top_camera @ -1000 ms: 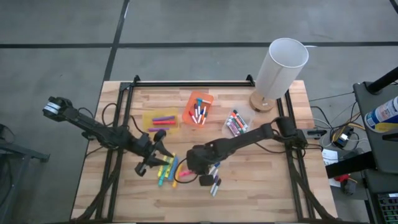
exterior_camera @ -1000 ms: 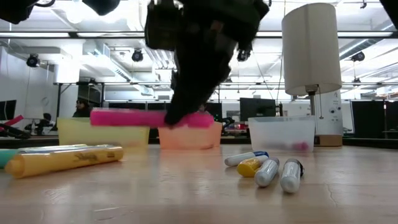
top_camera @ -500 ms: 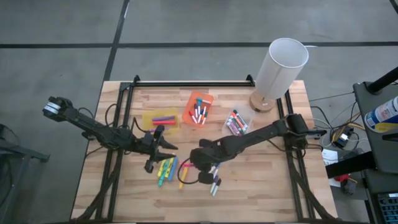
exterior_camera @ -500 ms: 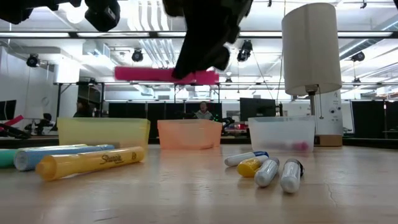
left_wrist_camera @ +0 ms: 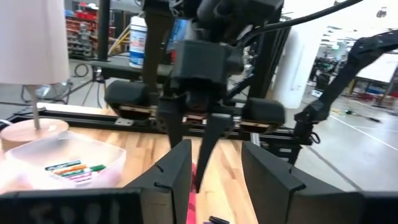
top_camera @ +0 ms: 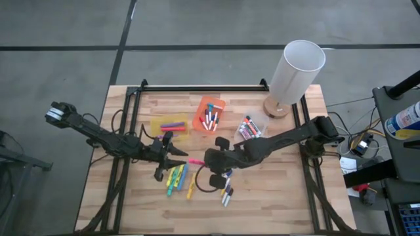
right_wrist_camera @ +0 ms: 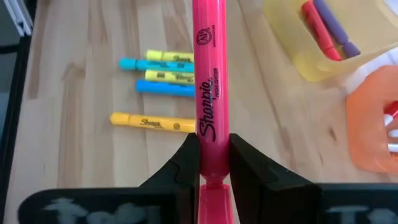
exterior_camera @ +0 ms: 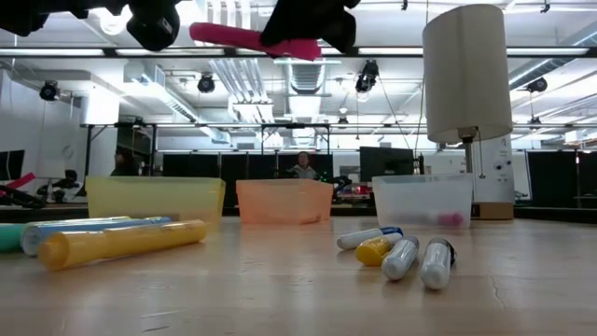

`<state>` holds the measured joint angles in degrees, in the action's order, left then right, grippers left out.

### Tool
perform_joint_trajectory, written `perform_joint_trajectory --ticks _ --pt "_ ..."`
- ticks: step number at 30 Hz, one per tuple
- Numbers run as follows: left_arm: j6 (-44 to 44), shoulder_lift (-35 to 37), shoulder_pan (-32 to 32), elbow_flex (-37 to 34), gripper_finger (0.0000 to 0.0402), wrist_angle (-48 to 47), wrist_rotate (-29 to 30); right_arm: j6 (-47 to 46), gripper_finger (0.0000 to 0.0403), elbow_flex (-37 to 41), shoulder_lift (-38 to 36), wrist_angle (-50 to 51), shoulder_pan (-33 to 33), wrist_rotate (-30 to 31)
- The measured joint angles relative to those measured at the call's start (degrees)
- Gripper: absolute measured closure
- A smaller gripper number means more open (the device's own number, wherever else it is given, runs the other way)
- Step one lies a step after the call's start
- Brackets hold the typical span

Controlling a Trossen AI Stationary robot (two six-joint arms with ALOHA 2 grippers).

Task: Pick & Place Markers
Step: Put the pink highlighter pen into the yellow bin

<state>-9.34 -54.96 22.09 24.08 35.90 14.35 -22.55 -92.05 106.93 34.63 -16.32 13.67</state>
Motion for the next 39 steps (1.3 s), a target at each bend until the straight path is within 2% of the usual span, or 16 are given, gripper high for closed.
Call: perform_joint_trajectory --ticks 7,22,39 --pt "0.04 -0.60 -0.02 0.00 0.0266 -0.49 3.76 0.10 0.0351 -0.25 -0.06 -1.60 -0.02 0.05" --pt "0.04 -0.98 -0.02 0.00 0.0267 -1.00 3.75 3.35 0.0351 -6.08 -0.47 -1.92 0.07 2.95" --pt "-2.08 -0.98 -0.07 0.00 0.0267 0.07 3.10 4.13 0.0351 -5.60 -0.41 -2.52 0.46 4.51"
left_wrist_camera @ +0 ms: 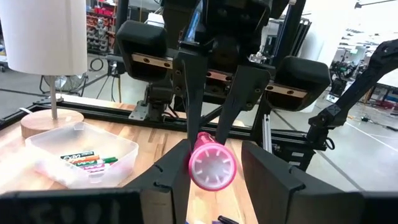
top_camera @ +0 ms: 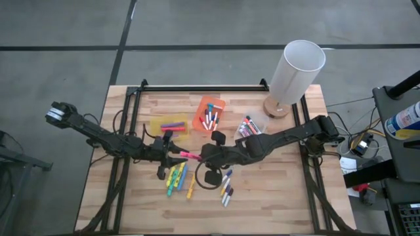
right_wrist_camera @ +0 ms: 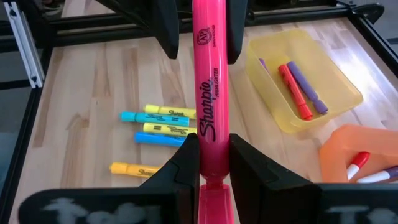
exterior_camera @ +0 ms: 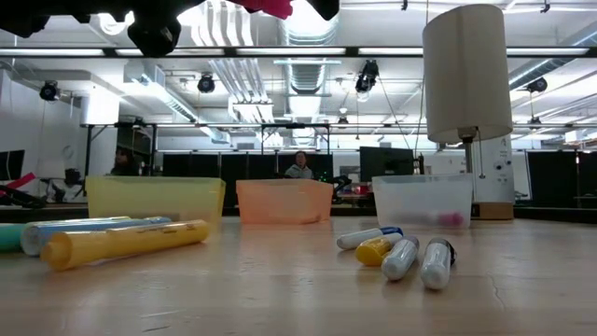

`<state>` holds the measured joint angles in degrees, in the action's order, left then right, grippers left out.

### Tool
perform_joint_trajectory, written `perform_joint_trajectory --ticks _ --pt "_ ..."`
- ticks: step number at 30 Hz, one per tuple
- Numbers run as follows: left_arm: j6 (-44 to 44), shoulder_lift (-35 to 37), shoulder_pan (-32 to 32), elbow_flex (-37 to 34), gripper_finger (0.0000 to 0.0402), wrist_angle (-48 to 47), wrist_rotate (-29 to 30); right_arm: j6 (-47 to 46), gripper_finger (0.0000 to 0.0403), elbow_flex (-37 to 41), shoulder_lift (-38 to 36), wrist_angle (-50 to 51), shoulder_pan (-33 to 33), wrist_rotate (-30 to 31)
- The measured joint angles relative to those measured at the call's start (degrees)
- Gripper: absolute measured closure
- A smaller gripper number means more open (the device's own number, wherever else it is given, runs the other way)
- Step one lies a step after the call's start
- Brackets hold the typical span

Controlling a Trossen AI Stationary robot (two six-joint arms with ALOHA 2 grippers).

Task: Pick & Place Markers
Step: Put the pink highlighter pen into the yellow bin

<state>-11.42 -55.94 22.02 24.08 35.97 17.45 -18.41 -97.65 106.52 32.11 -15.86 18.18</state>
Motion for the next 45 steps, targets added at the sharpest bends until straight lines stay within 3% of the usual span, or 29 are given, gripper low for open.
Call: perform_joint_trajectory --ticks 4,12,21,28,36,45 --pt "0.00 0.00 0.00 0.00 0.0279 -0.02 0.06 0.02 0.0351 0.00 0.04 -0.05 0.00 0.00" --pt "0.00 0.00 -0.09 0.00 0.0340 -0.17 0.63 0.10 0.0350 0.53 0.04 -0.30 0.11 0.00" --pt "-0.48 0.04 -0.09 0.00 0.0329 -1.48 2.17 -4.05 0.0213 3.18 0.15 -0.86 0.15 0.02" --pt "-0.47 0.76 -0.04 0.00 0.0332 -4.71 7.28 -4.78 0.0157 6.66 0.15 -0.41 -0.39 0.05" --pt "-0.89 3.22 -0.20 0.00 0.0332 -13.76 22.40 -9.05 0.0147 7.39 0.15 3.81 -0.55 -0.20" --pt "-1.49 3.50 -0.20 0.00 0.0333 -13.72 22.32 -8.15 0.0160 7.76 0.15 1.57 -0.11 0.09"
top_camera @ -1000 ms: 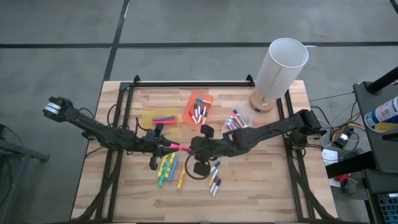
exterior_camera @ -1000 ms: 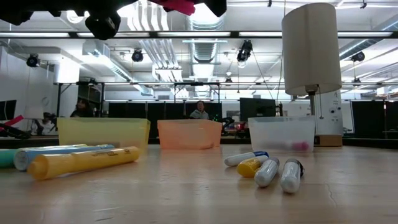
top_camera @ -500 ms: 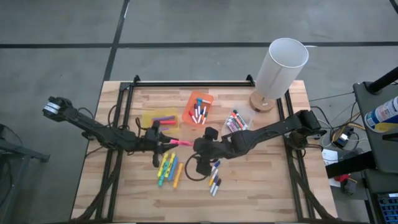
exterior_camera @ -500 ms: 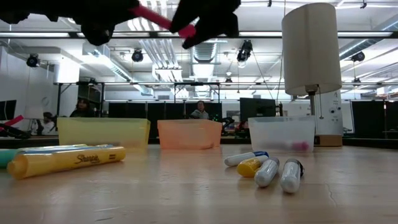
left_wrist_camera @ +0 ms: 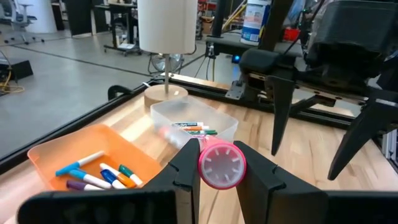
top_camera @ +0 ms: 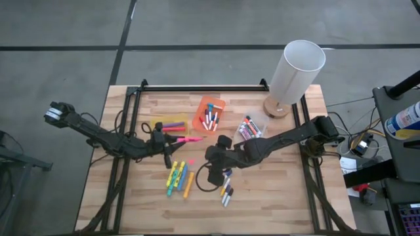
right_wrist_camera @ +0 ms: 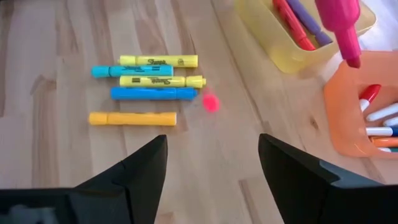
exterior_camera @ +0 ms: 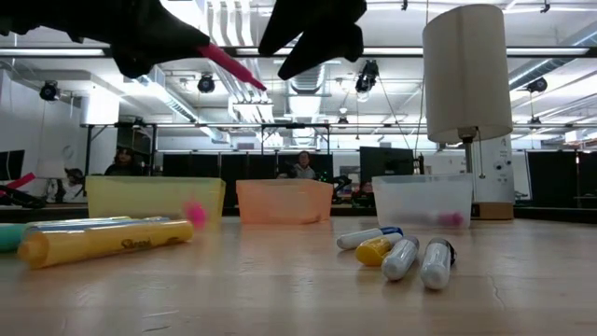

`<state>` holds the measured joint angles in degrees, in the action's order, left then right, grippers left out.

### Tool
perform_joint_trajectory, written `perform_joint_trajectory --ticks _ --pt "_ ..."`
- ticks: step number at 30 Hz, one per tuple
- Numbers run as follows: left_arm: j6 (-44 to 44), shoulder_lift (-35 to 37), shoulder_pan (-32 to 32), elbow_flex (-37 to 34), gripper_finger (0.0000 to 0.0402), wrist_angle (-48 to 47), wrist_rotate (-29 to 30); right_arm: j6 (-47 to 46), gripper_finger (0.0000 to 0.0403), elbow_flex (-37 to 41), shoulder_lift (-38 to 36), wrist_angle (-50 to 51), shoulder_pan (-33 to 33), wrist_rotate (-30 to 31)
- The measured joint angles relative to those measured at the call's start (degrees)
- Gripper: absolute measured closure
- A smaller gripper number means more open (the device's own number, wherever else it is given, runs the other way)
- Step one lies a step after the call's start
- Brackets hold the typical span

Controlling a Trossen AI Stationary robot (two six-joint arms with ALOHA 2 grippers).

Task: Pick & Place Markers
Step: Put the pink highlighter pen into the yellow bin

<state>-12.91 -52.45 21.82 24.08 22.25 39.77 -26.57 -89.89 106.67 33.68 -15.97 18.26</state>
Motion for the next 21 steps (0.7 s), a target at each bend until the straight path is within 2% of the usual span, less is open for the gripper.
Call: perform_joint_trajectory --ticks 6,14,21 --pt "0.01 0.00 0.00 0.00 0.0333 0.06 0.27 0.00 0.0161 1.39 -0.02 -0.29 0.04 -0.09" --pt "0.02 0.71 0.00 0.00 0.0333 0.19 0.32 0.68 0.0159 5.23 0.07 -5.96 0.09 -0.15" --pt "-1.04 2.53 0.02 0.00 0.0333 0.19 0.37 4.88 0.0163 10.73 0.09 -20.91 0.19 -0.24"
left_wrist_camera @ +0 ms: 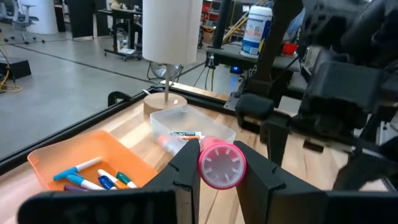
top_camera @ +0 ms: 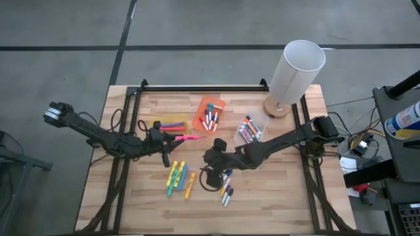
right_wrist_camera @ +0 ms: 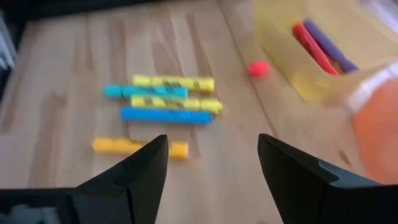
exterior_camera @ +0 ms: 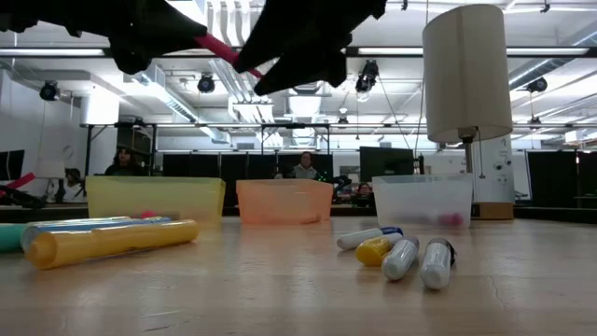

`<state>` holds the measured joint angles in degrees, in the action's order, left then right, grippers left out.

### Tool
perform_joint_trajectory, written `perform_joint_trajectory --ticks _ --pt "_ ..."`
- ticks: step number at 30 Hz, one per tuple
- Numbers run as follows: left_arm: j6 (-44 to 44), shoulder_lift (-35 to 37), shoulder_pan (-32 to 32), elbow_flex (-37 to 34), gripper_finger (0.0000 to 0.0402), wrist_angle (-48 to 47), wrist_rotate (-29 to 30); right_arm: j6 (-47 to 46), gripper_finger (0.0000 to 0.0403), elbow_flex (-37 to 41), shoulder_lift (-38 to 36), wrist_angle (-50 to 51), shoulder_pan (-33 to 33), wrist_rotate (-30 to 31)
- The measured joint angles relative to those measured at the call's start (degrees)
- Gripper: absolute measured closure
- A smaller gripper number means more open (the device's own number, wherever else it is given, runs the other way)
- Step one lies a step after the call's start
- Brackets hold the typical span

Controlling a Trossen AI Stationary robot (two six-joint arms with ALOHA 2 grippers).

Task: Pick & Place Markers
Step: Put the pink highlighter pen into the yellow bin

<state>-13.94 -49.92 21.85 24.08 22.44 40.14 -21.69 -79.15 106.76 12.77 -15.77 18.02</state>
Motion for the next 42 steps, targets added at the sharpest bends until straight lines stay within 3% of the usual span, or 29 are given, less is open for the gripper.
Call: perform_joint_trajectory --ticks 4,7,15,19,26,31,37,42 --pt "-1.32 1.50 0.15 0.00 0.0333 -0.07 -1.02 0.56 0.0166 4.01 0.00 -11.48 0.46 0.08" --pt "-2.27 3.12 0.31 0.00 0.0333 -0.03 -1.53 -3.98 0.0165 7.16 0.02 -17.80 1.23 0.37" --pt "-0.45 8.54 0.35 0.00 0.0333 3.91 -4.34 -12.07 0.0168 9.53 2.83 -23.89 2.39 6.03" --pt "-0.04 11.27 0.35 0.00 0.0333 4.22 -7.05 -14.15 0.0168 5.78 8.06 -23.89 3.40 7.00" --pt "0.25 14.25 0.35 0.00 0.0333 4.20 -10.95 -16.45 0.0168 -0.97 16.28 -18.73 5.35 14.41" --pt "0.77 14.61 0.37 0.00 0.0333 4.02 -10.99 -21.29 0.0168 -4.89 20.28 -18.76 7.83 14.89" --pt "1.32 15.30 0.39 0.00 0.0333 3.90 -11.00 -19.48 0.0168 -13.14 27.27 -16.79 8.24 13.57" --pt "1.33 16.52 0.50 0.00 0.0333 2.96 -11.11 -17.93 0.0173 -20.74 32.40 -11.43 8.37 16.31"
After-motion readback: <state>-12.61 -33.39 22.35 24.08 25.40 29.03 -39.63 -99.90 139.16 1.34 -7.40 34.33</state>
